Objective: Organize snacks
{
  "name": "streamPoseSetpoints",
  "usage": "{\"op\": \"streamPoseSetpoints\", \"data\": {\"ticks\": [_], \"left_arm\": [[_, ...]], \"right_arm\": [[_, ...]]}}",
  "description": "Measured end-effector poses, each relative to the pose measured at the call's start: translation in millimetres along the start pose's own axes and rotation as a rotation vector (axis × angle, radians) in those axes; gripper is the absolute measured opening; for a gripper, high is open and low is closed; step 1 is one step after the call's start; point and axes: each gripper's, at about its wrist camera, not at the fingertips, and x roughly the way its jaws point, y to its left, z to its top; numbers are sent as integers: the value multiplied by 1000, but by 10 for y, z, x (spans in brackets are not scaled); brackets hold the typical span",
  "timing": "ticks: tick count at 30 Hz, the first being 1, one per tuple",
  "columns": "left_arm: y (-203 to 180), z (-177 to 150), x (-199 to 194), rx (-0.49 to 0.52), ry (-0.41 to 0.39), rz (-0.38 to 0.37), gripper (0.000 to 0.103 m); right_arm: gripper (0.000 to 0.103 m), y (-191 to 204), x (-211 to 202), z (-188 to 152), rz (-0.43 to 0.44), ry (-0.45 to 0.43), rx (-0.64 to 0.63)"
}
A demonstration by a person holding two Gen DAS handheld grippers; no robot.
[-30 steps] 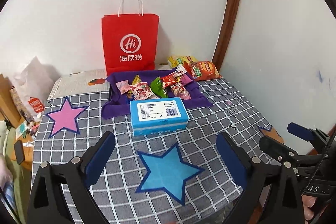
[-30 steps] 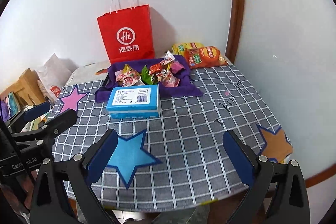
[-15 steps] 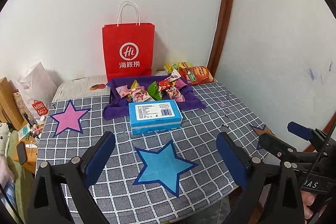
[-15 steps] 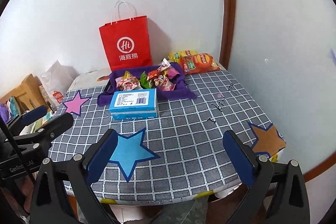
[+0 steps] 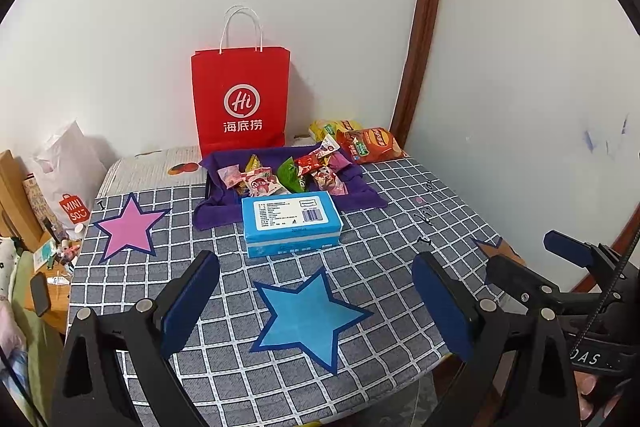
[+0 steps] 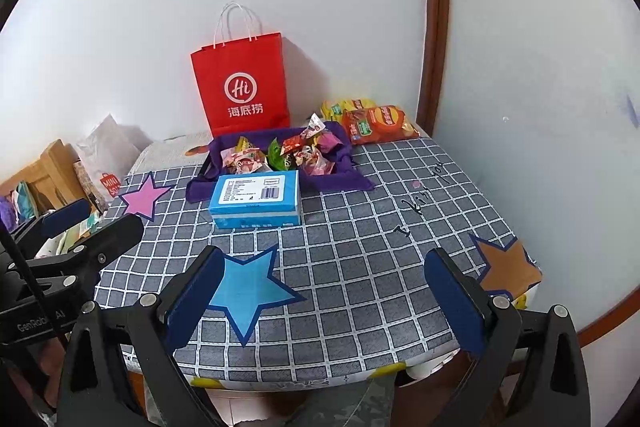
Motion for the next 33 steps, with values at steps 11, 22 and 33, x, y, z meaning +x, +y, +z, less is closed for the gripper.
{"op": "streamPoseSetpoints", "data": {"ticks": [11, 22, 33], "left_arm": [[-5, 6, -6, -1, -1, 6, 97], [-11, -8, -4, -2, 2, 10, 97], [14, -19, -22, -9, 2, 14, 97]], "right_arm": [[99, 19, -35, -7, 0, -7, -1], [99, 20, -52, -22, -2, -5, 4], [99, 28, -46, -45, 3, -4, 3]]}}
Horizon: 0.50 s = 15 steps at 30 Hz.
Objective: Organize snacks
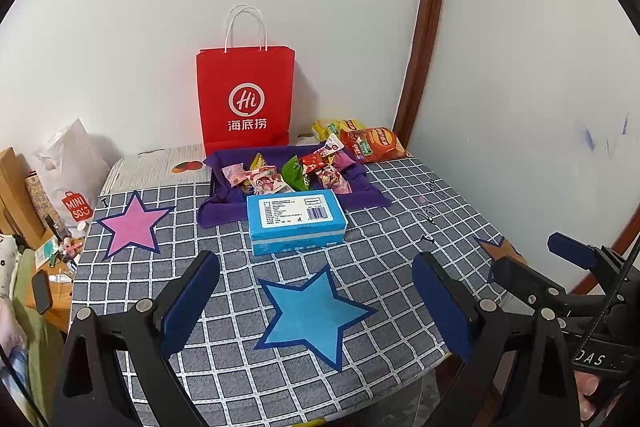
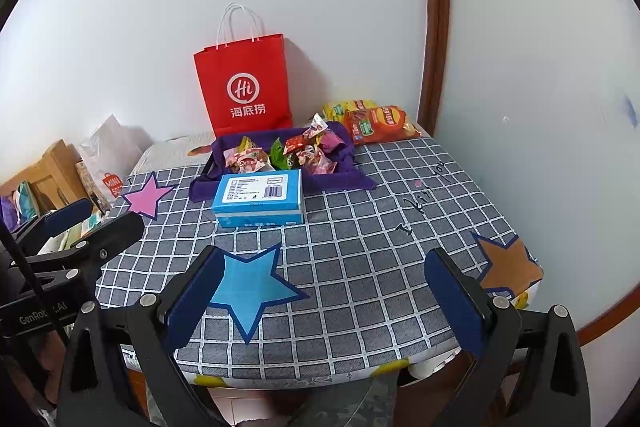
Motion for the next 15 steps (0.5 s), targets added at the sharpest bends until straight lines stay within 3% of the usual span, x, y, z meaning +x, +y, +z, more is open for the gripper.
{"op": "streamPoseSetpoints", "data": {"ticks": [15], "left_arm": [[18, 14, -35, -3, -8, 2, 97]], "right_arm": [[99, 47, -59, -4, 8, -13, -7]]}}
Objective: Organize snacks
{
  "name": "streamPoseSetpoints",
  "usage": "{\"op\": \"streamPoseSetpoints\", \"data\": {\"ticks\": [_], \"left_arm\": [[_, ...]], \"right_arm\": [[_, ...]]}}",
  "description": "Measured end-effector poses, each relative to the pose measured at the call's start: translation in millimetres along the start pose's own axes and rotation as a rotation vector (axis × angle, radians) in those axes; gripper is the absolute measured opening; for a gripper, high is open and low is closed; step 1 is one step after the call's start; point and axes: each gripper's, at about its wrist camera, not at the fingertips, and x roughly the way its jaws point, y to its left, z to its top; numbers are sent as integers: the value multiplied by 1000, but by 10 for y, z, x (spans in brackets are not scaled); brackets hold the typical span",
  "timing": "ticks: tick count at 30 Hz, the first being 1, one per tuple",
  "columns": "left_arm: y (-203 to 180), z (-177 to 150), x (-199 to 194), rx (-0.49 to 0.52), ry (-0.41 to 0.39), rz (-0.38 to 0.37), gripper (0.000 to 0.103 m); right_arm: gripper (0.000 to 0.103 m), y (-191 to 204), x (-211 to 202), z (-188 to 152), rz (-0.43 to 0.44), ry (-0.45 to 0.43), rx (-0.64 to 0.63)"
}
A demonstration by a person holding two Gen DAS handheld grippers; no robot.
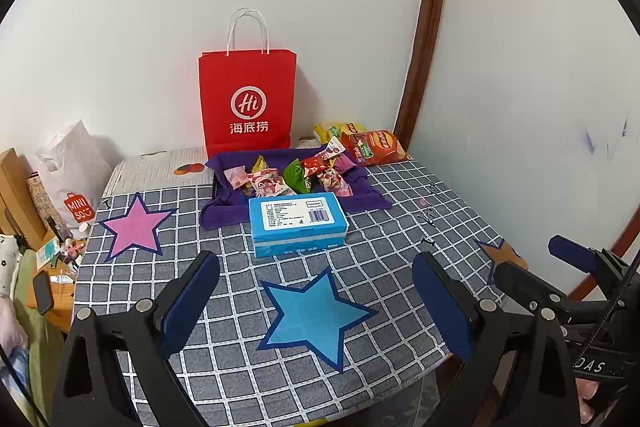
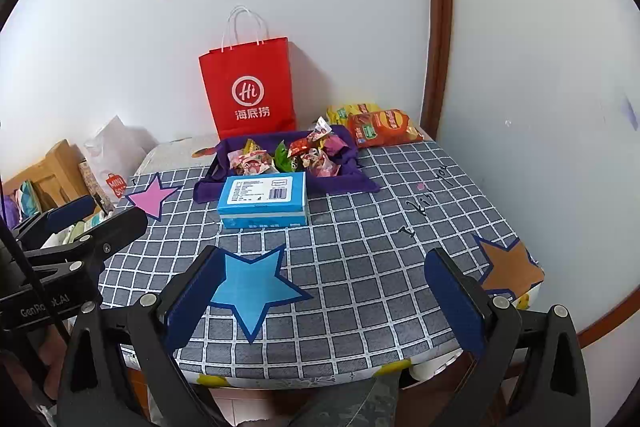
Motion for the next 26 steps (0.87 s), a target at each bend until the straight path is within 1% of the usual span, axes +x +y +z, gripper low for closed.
{"op": "streamPoseSetpoints", "data": {"ticks": [18, 26], "left_arm": [[-10, 7, -19, 3, -6, 8, 97], [-17, 12, 53, 12, -7, 25, 97]], "right_arm": [[99, 30, -17, -25, 13, -9, 3], [99, 75, 28, -24, 28, -15, -3]]}}
